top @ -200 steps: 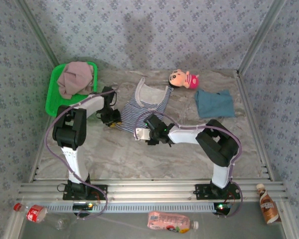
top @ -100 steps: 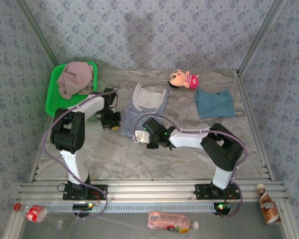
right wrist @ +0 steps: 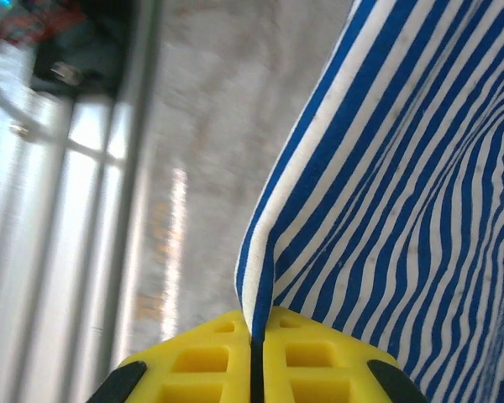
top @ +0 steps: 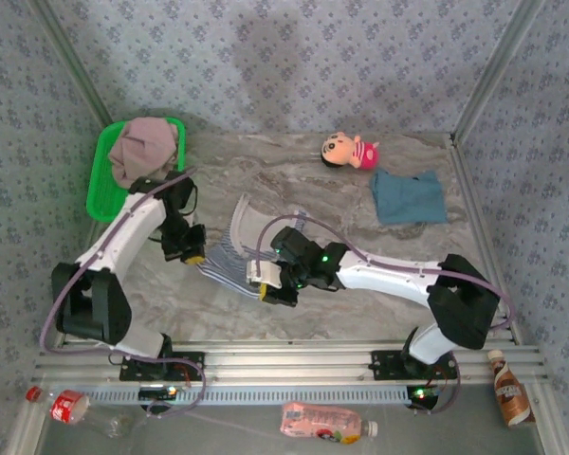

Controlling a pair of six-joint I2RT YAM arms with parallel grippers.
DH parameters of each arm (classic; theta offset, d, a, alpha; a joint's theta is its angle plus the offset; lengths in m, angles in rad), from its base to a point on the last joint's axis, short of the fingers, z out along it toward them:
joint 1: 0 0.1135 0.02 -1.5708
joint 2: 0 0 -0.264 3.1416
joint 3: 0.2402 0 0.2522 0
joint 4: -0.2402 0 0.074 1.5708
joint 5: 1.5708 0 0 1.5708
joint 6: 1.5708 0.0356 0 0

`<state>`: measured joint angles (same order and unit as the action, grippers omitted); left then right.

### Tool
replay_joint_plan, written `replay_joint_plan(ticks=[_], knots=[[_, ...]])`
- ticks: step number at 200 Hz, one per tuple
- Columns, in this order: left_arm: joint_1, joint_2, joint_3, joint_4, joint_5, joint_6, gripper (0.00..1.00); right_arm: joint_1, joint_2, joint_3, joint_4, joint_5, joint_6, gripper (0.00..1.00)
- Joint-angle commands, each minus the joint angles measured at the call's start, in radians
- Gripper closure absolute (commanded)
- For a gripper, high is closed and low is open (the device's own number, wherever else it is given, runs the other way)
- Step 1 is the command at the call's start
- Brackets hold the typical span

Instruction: Fold and stack the tank tops

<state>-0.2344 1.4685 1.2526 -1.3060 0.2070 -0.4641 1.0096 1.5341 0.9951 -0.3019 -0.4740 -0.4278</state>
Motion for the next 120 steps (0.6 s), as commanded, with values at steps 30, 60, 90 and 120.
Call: replay_joint_plan(ticks=[30,60,90,120], knots=[[0.018,-0.067,0.093,-0.128,-0.024,-0.009,1.00,-0.037,-0.049,0.110,-0.142,-0.257,0.100,0.90],[0.020,0.039,0.166,-0.070,0.011,0.021,1.00,-0.132,-0.006,0.131,-0.153,-0.313,0.081,0.89],[0.021,0.202,0.261,0.007,0.047,0.052,1.00,-0.236,0.078,0.170,-0.162,-0.387,0.059,0.89],[0.021,0.395,0.389,0.063,0.099,0.082,1.00,-0.335,0.189,0.238,-0.141,-0.430,0.063,0.87]])
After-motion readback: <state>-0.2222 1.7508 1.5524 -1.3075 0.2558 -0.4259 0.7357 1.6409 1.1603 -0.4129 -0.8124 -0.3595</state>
